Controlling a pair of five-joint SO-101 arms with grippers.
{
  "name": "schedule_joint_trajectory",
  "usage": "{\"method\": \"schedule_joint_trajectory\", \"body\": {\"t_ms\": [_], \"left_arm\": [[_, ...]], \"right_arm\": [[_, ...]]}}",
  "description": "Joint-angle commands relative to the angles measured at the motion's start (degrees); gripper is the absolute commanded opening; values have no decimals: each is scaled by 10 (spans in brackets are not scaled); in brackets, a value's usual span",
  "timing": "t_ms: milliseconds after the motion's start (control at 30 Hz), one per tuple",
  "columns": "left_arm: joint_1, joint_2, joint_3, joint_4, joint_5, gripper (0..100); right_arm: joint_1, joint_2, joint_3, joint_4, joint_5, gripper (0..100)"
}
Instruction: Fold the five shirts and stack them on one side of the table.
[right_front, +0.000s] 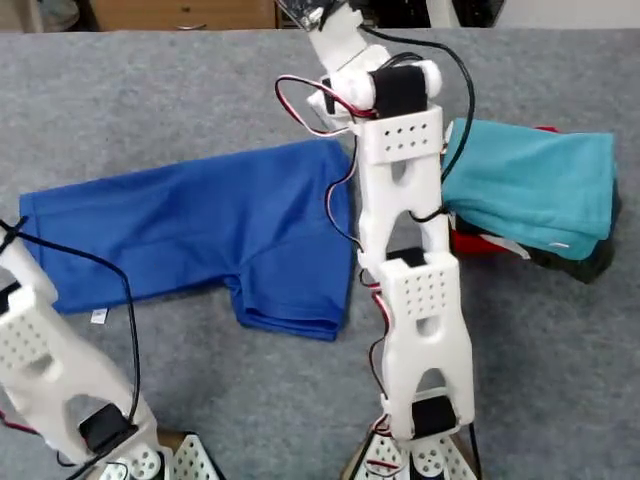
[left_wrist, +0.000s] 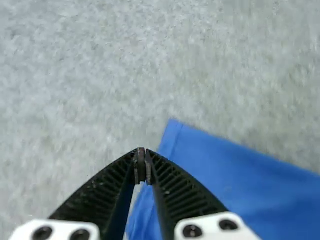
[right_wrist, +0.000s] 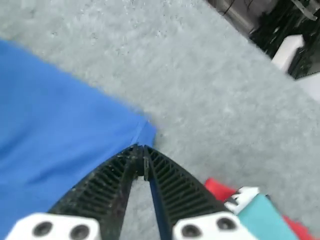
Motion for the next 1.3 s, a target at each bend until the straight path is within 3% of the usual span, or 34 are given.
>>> {"method": "schedule_joint_trajectory", "body": {"t_ms": [0, 533, 700, 967, 1133, 1267], "left_arm": [[-2, -106, 130, 5, 4, 19], [3, -231, 293, 4, 2, 19], [3, -269, 350, 3, -38, 19], [-3, -352, 528, -85, -40, 19], [-3, -407, 685, -189, -53, 20], [3, -400, 757, -216, -90, 19]], "right_arm": [[-18, -71, 96, 10, -9, 2], [-24, -207, 298, 9, 24, 2], [-25, -235, 344, 5, 24, 2], [-46, -306, 457, -24, 25, 2], [-59, -352, 623, -124, 25, 2], [-58, -364, 769, -219, 25, 2]]}}
